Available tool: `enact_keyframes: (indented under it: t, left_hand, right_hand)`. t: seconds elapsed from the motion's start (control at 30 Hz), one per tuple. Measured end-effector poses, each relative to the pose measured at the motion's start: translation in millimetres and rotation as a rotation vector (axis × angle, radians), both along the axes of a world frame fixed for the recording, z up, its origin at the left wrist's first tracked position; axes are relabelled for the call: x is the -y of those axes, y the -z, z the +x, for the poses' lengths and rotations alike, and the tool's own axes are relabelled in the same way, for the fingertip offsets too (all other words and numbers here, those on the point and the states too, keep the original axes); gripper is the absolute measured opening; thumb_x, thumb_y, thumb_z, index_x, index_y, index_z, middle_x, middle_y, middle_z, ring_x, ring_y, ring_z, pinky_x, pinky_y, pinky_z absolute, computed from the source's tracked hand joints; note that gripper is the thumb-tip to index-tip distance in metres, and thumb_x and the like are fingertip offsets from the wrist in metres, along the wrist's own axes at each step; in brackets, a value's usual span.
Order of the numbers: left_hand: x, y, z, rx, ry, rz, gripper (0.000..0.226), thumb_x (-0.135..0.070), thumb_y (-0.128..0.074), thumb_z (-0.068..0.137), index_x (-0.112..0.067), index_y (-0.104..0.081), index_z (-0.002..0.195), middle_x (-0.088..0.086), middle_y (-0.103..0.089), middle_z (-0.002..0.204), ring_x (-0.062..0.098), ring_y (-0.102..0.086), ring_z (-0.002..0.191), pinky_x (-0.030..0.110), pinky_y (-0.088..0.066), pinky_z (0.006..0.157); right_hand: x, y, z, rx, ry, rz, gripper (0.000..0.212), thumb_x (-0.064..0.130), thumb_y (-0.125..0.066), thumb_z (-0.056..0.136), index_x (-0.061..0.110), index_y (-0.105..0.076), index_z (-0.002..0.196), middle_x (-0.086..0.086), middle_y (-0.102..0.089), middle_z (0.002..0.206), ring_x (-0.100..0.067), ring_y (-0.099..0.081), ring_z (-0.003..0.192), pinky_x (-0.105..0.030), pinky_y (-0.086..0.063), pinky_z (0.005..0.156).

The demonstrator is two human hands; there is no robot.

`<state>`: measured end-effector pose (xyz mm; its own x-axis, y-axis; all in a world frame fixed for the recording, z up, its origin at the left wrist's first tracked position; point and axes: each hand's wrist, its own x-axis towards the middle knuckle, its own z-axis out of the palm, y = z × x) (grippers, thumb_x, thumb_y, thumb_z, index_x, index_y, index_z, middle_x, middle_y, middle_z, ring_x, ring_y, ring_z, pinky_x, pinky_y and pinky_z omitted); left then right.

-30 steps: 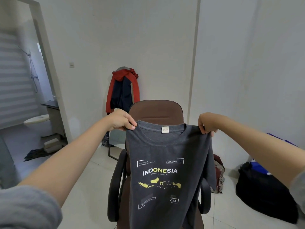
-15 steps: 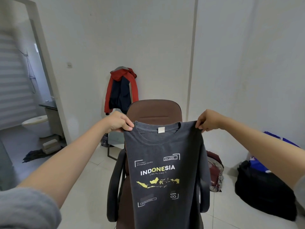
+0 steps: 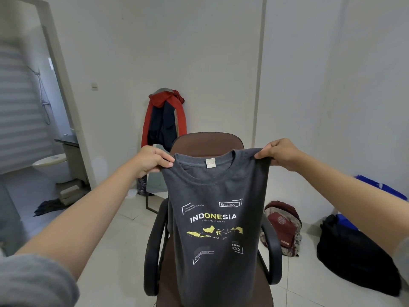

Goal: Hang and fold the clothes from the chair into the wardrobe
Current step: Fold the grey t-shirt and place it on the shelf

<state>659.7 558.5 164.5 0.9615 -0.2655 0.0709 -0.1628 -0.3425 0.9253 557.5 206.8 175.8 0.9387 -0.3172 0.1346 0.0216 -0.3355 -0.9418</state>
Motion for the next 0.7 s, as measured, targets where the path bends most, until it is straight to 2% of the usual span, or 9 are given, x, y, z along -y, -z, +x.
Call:
enact_keyframes:
  t: [0.07,0.17,0.33,0.4,0.57,0.7]
  left_hand:
    - [1,-1,0,-0.005,0.007,-0.028,0.017,0.006,-0.071,0.076,-0.011,-0.072,0.079,0.000,-0.068,0.080,0.009,-0.061,0.080,0.018,-0.048,0.059]
    - [2,-2,-1,-0.006,0.024,-0.052,0.015,0.004,-0.073,0.075,-0.011,-0.071,0.078,0.000,-0.068,0.081,0.010,-0.061,0.083,0.020,-0.047,0.065]
    - [-3,-1,3,0.024,0.033,-0.023,0.019,0.009,-0.068,0.078,-0.010,-0.069,0.075,0.001,-0.066,0.078,0.009,-0.060,0.077,0.013,-0.049,0.052]
    - [-6,-1,6,0.013,0.054,-0.065,0.023,0.013,-0.066,0.078,-0.009,-0.069,0.072,0.004,-0.066,0.078,0.012,-0.061,0.077,0.013,-0.051,0.054]
    - [-9,0,17,-0.052,0.135,-0.243,0.034,0.018,-0.056,0.081,-0.010,-0.062,0.063,0.006,-0.059,0.073,0.016,-0.059,0.073,0.019,-0.056,0.061]
    - [-3,4,29,-0.062,0.184,-0.250,0.034,0.019,-0.050,0.083,-0.010,-0.052,0.065,0.006,-0.055,0.072,0.015,-0.055,0.071,0.019,-0.053,0.056]
  right_hand:
    - [-3,-3,2,0.006,-0.041,0.022,0.022,-0.005,-0.077,0.069,0.005,-0.058,0.063,-0.008,-0.061,0.069,-0.019,-0.062,0.069,-0.024,-0.054,0.056]
    - [-5,-7,3,0.011,-0.124,0.010,0.018,-0.007,-0.077,0.070,0.006,-0.064,0.068,-0.004,-0.064,0.070,-0.017,-0.064,0.070,-0.025,-0.056,0.062]
    - [-2,-10,5,-0.009,-0.198,-0.169,0.013,-0.005,-0.076,0.073,0.008,-0.073,0.076,-0.002,-0.069,0.074,-0.014,-0.065,0.073,-0.027,-0.058,0.073]
    - [0,-10,6,-0.012,-0.199,-0.194,0.012,-0.004,-0.074,0.075,0.008,-0.074,0.077,-0.001,-0.070,0.076,-0.013,-0.066,0.075,-0.027,-0.058,0.075]
    - [0,-8,15,0.008,-0.209,0.014,0.018,-0.012,-0.064,0.082,0.005,-0.069,0.078,-0.001,-0.070,0.072,-0.015,-0.065,0.074,-0.022,-0.057,0.067]
    - [-4,1,32,-0.002,-0.197,0.138,0.023,-0.012,-0.058,0.085,0.008,-0.066,0.078,-0.005,-0.066,0.081,-0.017,-0.062,0.078,-0.028,-0.055,0.074]
